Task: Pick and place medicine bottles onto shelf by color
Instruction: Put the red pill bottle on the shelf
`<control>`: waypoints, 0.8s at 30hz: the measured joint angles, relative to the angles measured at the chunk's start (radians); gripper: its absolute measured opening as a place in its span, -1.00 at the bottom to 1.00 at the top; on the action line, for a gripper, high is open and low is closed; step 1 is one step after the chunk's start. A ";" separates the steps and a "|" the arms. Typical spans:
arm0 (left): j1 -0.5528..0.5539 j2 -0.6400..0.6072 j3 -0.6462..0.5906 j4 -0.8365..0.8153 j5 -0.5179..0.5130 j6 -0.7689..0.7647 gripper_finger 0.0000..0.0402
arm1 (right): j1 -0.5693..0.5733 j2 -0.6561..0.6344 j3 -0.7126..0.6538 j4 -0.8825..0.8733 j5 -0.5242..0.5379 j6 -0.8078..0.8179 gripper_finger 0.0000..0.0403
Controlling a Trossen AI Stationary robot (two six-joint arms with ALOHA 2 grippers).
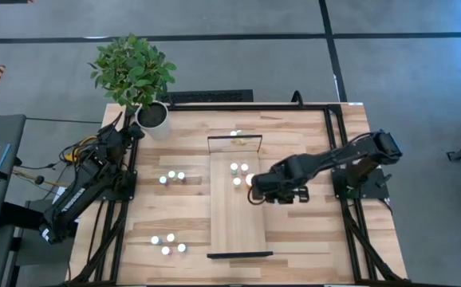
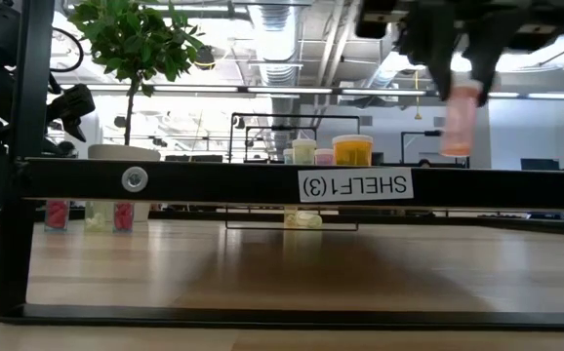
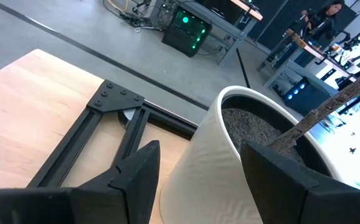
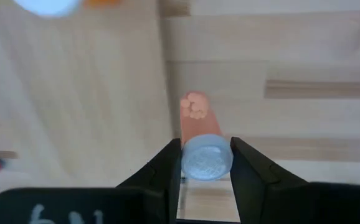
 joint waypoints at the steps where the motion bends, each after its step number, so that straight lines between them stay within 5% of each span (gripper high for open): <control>1: 0.000 0.000 0.000 0.000 0.000 0.000 0.05 | -0.011 0.000 0.000 0.016 0.000 -0.004 -0.39; 14: 0.000 0.000 0.000 0.000 0.000 0.000 0.05 | -0.082 0.043 0.024 0.120 0.029 -0.030 -0.39; 24: 0.000 0.000 0.000 0.000 0.003 0.000 0.05 | -0.064 0.353 0.468 -0.218 0.038 -0.193 -0.39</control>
